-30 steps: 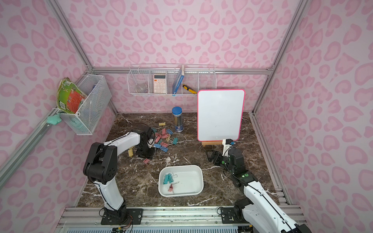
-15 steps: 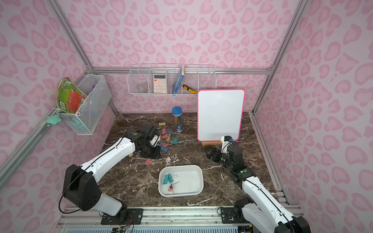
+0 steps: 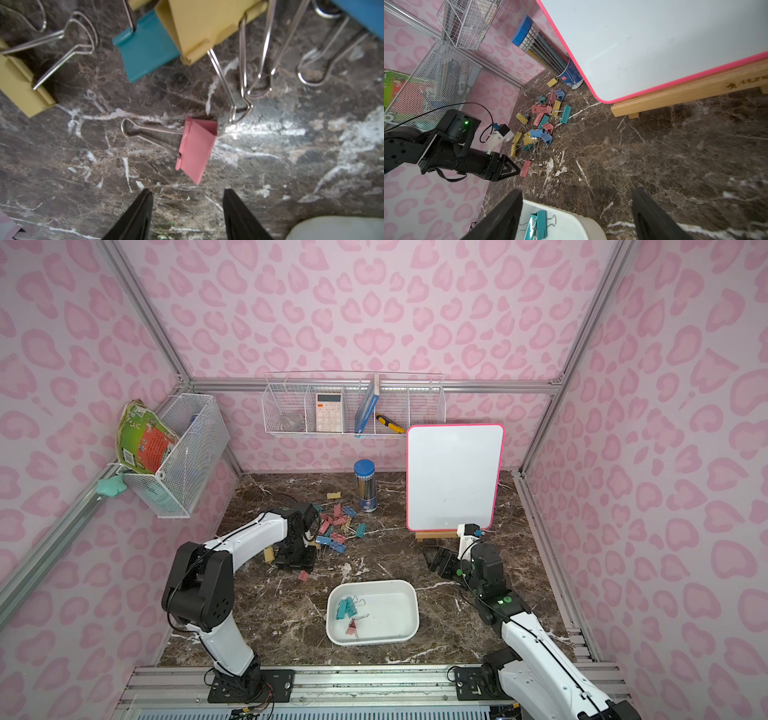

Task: Put the binder clips in the storage box
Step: Pick up the binder clip at the center of the board.

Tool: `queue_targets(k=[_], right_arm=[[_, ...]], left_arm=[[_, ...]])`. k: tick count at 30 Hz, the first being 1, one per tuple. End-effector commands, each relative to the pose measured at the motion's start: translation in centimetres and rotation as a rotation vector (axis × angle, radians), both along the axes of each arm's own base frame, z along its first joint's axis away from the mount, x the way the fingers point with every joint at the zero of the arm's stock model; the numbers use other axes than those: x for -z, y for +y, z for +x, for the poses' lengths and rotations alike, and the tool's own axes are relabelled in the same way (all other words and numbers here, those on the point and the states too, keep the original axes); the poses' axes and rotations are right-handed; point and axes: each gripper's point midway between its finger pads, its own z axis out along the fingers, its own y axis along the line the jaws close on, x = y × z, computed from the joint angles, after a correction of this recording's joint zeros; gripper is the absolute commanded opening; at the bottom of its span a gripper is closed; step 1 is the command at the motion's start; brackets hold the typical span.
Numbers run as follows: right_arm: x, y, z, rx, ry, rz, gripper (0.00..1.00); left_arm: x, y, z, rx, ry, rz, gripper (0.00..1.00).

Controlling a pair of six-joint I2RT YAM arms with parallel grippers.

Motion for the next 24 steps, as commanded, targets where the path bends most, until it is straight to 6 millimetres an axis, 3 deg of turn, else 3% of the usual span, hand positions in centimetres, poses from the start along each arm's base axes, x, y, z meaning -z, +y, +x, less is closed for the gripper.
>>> queue_targets(k=[1, 6, 15, 24], right_arm=[[0.1, -0.3, 0.0, 0.018, 0.006, 0.000, 0.85], [0.1, -0.2, 0.1, 0.017, 0.007, -0.001, 0.85], [0.2, -0.1, 0.3, 0.014, 0.009, -0.002, 0.85], [0.3, -0.1, 0.3, 0.013, 0.013, -0.001, 0.85]], left_arm=[[1.0, -0.3, 0.6, 0.023, 0.009, -0.006, 0.59], [2.6, -0.4, 1.0, 0.025, 0.025, -0.010, 0.56], [4.2, -0.5, 1.0, -0.002, 0.029, -0.016, 0.41], [4.3, -1.0, 1.4, -0.005, 0.012, -0.036, 0.40]])
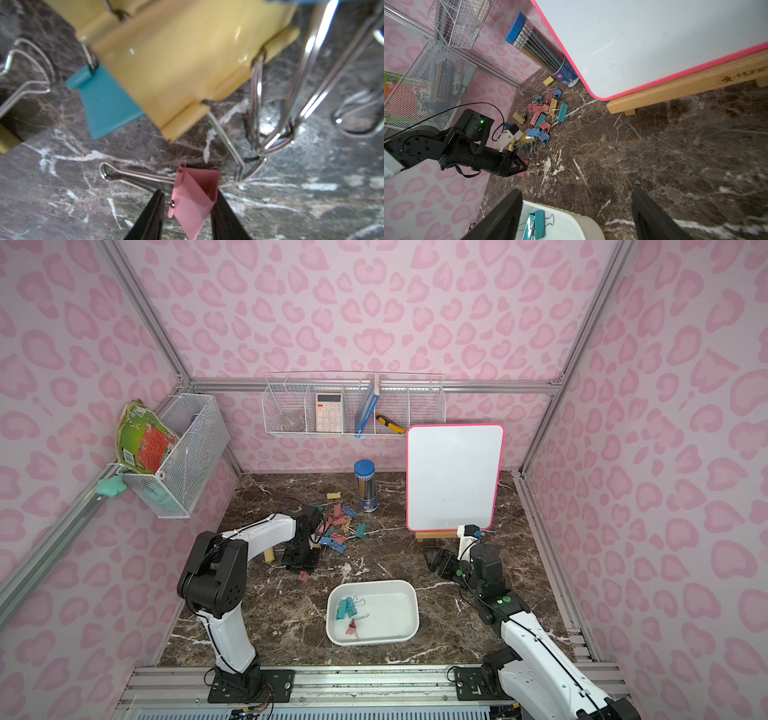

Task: Put the binder clips in the storage box
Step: Pick up the binder clip at the center of the board.

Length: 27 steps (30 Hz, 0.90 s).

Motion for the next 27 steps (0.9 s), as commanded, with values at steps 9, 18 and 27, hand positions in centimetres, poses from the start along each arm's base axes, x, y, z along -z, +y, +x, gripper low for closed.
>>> queue_targets(k=[9, 18, 27], right_arm=[[-0.3, 0.0, 0.2, 0.005, -0.009, 0.005, 0.85], [-0.4, 0.2, 0.3, 0.002, -0.006, 0.011, 0.85], [-0.5, 0.2, 0.4, 0.004, -0.011, 0.015, 0.85]], left_arm=[[2.6, -1.8, 0.8, -0.001, -0.020, -0.050, 0.50], [3.4, -2.6, 0.3, 0.016, 0.036, -0.092, 0.32], [3.3, -3.0, 0.8, 0.013, 0.038, -0.105, 0.29]])
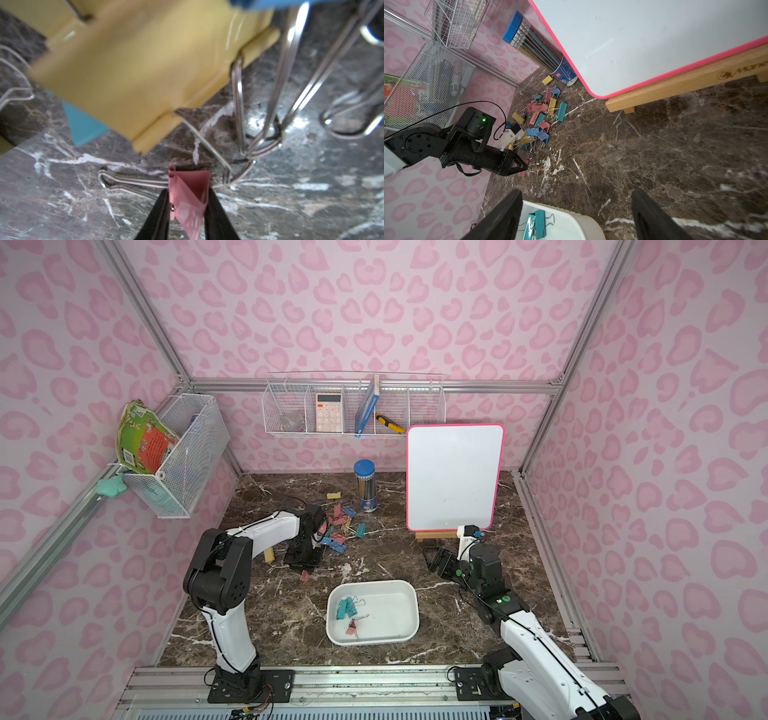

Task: Put the binder clips in the storage box
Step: Pick up the binder clip at the center of the board, then place the binder clip in the storage box.

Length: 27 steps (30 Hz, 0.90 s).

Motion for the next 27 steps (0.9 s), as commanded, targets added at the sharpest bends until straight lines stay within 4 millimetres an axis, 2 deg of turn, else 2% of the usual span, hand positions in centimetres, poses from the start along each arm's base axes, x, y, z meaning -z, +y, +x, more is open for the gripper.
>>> queue_targets(k=[1, 5, 8, 11, 14, 17, 19, 21, 23, 25, 27], right_arm=[[-0.8, 0.1, 0.3, 0.001, -0.026, 0.008, 0.85], [-0.8, 0.2, 0.4, -0.001, -0.025, 0.009, 0.85], [-0.8, 0.3, 0.6, -0.007, -0.023, 0.010, 0.85], [-0.8, 0.4, 0.7, -0.011, -0.026, 0.006, 0.84], [-0.8, 0.4, 1.1, -0.009, -0.040, -0.009, 0.85], [-1.1, 0.5, 1.8, -0.020, -0.043, -0.016, 0.85], [-1.1, 0.7, 2.3, -0.032, -0.038, -0.015, 0.85], [-1.1, 0.7, 2.8, -0.032, -0.034, -0.015, 0.85], [-1.0, 0.7, 3.1, -0.034, -0.036, -0.011, 0.85], [-0.9, 0.7, 3.2, -0.036, -0.036, -0.014, 0.85], [-0.8, 0.7, 3.2, -0.041, -0.033, -0.017, 0.85]], left_arm=[[2.0, -2.4, 1.4, -0.024, -0.037, -0.118, 0.29], [-0.5, -2.8, 1.9, -0.045, -0.080, -0.144, 0.29], [-3.2, -3.4, 2.0, -0.056, -0.118, -0.183, 0.29], [-5.8, -4.2, 1.3, -0.078, -0.147, -0.219, 0.29], [-8.2, -5.5, -0.3, -0.082, -0.162, -0.228, 0.29], [-11.3, -7.7, -3.2, -0.068, -0.153, -0.230, 0.30], [-13.5, -10.0, -5.9, -0.049, -0.136, -0.267, 0.30], [-14.8, -12.3, -8.4, -0.018, -0.123, -0.312, 0.30], [-15.3, -14.0, -10.8, 0.022, -0.109, -0.330, 0.30], [-14.9, -14.4, -12.9, 0.074, -0.103, -0.272, 0.30], [-14.0, -14.6, -14.0, 0.122, -0.108, -0.200, 0.30]])
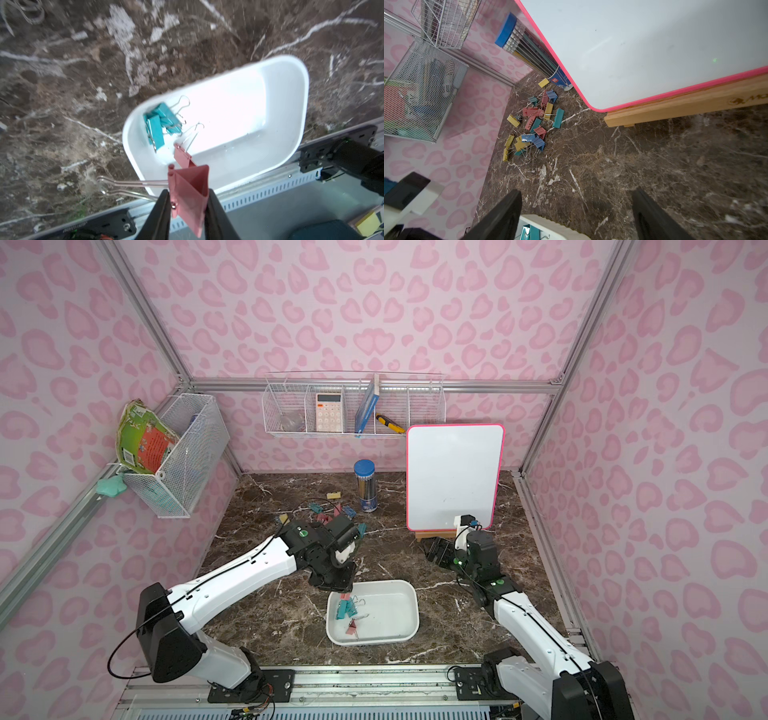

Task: Put the binder clips in the storage box
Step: Place the binder clip in the storage box, then pick up the binder clip at the center of the board.

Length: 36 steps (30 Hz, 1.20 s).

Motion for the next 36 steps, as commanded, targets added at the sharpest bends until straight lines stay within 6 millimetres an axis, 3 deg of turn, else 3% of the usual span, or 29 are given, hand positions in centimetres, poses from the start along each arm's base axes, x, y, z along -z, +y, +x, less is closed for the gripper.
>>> queue_targets(k=[1, 5, 9, 12, 15, 17, 19, 24, 26, 27, 30, 34, 36], right_arm=[[-0.9, 0.4, 0.2, -0.024, -0.042, 0.006, 0.85], [-0.9, 0.3, -0.1, -0.023, -0.036, 0.016, 0.85], [-1.8, 0.1, -0.3, -0.018, -0.059, 0.003, 0.85], [-3.0, 0.2, -0.4, -0.032, -0.099, -0.021, 0.84], [-4.0, 1.6, -0.3, -0.069, -0.125, -0.050, 0.82], [-4.8, 3.5, -0.4, -0.109, -0.139, -0.058, 0.79], [-5.5, 6.1, -0.5, -0.157, -0.153, -0.053, 0.77], [-4.6, 11.9, 0.9, -0.144, -0.128, -0.118, 0.70], [-3.5, 13.6, 2.5, -0.120, -0.102, -0.143, 0.69], [-2.2, 14.3, 3.4, -0.108, -0.060, -0.151, 0.67], [-1.0, 16.8, 6.1, -0.103, -0.045, -0.229, 0.63], [1.8, 20.6, 8.6, -0.137, -0.015, -0.359, 0.61], [2.6, 22.8, 9.6, -0.174, -0.024, -0.380, 0.47]], left_arm=[[1.8, 0.8, -2.1, 0.001, 0.021, 0.149, 0.30], [5.1, -0.6, -2.3, 0.053, 0.040, 0.225, 0.32], [7.0, -2.2, -2.3, 0.065, 0.063, 0.194, 0.43], [6.1, -2.8, -1.7, 0.065, 0.025, 0.154, 0.54], [2.6, -2.6, -0.3, 0.029, -0.093, 0.093, 0.55], [-0.6, -1.3, 1.3, -0.046, -0.201, 0.050, 0.56], [-3.8, 1.7, 3.2, -0.157, -0.317, 0.003, 0.58], [-8.4, 8.2, 8.0, -0.425, -0.526, -0.237, 0.64], [-9.8, 9.9, 9.2, -0.480, -0.627, -0.291, 0.76], [-10.3, 10.6, 9.7, -0.493, -0.659, -0.306, 0.83], [-10.9, 12.4, 10.8, -0.496, -0.686, -0.277, 0.99], [-10.3, 14.0, 11.2, -0.479, -0.644, -0.186, 0.99], [-9.9, 13.7, 11.3, -0.460, -0.623, -0.200, 0.99]])
